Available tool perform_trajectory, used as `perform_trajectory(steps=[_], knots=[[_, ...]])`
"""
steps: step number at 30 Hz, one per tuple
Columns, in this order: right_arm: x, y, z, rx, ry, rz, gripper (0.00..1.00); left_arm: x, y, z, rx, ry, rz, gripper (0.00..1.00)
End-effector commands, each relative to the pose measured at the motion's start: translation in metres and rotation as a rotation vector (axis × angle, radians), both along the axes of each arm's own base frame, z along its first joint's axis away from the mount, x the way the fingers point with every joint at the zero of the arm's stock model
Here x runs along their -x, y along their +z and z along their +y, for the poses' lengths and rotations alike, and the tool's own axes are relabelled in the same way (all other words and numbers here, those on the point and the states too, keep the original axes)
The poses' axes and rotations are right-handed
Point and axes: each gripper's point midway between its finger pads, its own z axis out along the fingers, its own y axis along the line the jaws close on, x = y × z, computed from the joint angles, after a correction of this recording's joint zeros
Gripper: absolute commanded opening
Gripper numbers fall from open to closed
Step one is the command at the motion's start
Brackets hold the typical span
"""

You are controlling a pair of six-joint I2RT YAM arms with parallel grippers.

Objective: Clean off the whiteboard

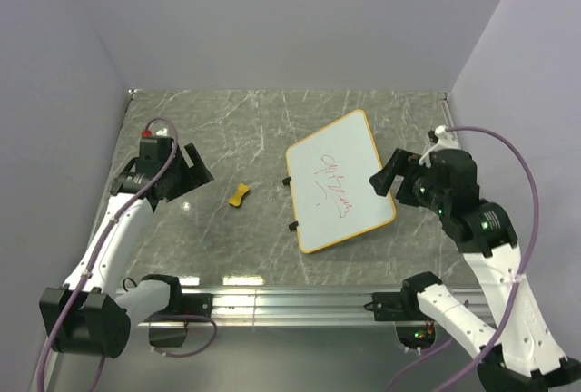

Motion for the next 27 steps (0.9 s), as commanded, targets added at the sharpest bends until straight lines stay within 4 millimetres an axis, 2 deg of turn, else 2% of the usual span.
perform_trajectory(steps=[1,5,8,9,10,11,12,13,17,18,21,27], knots=[[-0.029,0.016,0.000,0.032,-0.027,-0.048,0.91,-0.022,-0.002,-0.008,-0.013,-0.082,-0.062,0.84],[-0.054,-0.004,0.007,0.044,-0.022,0.003,0.88,-0.033,-0.013,-0.017,0.000,-0.135,-0.093,0.85],[-0.077,-0.026,0.003,0.044,-0.036,0.048,0.85,-0.044,-0.022,-0.026,-0.003,-0.208,-0.112,0.84],[-0.083,-0.030,0.001,0.044,-0.043,0.048,0.84,-0.047,-0.031,-0.029,-0.006,-0.227,-0.092,0.84],[-0.089,-0.033,-0.010,0.041,-0.077,0.058,0.84,-0.048,-0.034,-0.035,-0.013,-0.257,-0.092,0.84],[-0.093,-0.038,-0.013,0.037,-0.077,0.076,0.83,-0.051,-0.036,-0.038,-0.030,-0.292,-0.094,0.83],[-0.097,-0.039,-0.018,0.035,-0.087,0.076,0.83,-0.052,-0.047,-0.042,-0.041,-0.313,-0.062,0.82],[-0.101,-0.040,-0.027,0.034,-0.113,0.079,0.83,-0.051,-0.052,-0.052,-0.047,-0.352,-0.053,0.81],[-0.110,-0.046,-0.035,0.056,-0.129,0.093,0.80,-0.056,-0.072,-0.075,-0.094,-0.442,-0.020,0.80],[-0.112,-0.050,-0.033,0.039,-0.122,0.104,0.78,-0.057,-0.084,-0.080,-0.101,-0.456,0.008,0.80],[-0.113,-0.054,-0.027,0.011,-0.104,0.121,0.74,-0.061,-0.105,-0.088,-0.107,-0.470,0.053,0.80],[-0.113,-0.059,-0.027,0.024,-0.092,0.139,0.66,-0.068,-0.128,-0.086,-0.167,-0.454,0.094,0.77]])
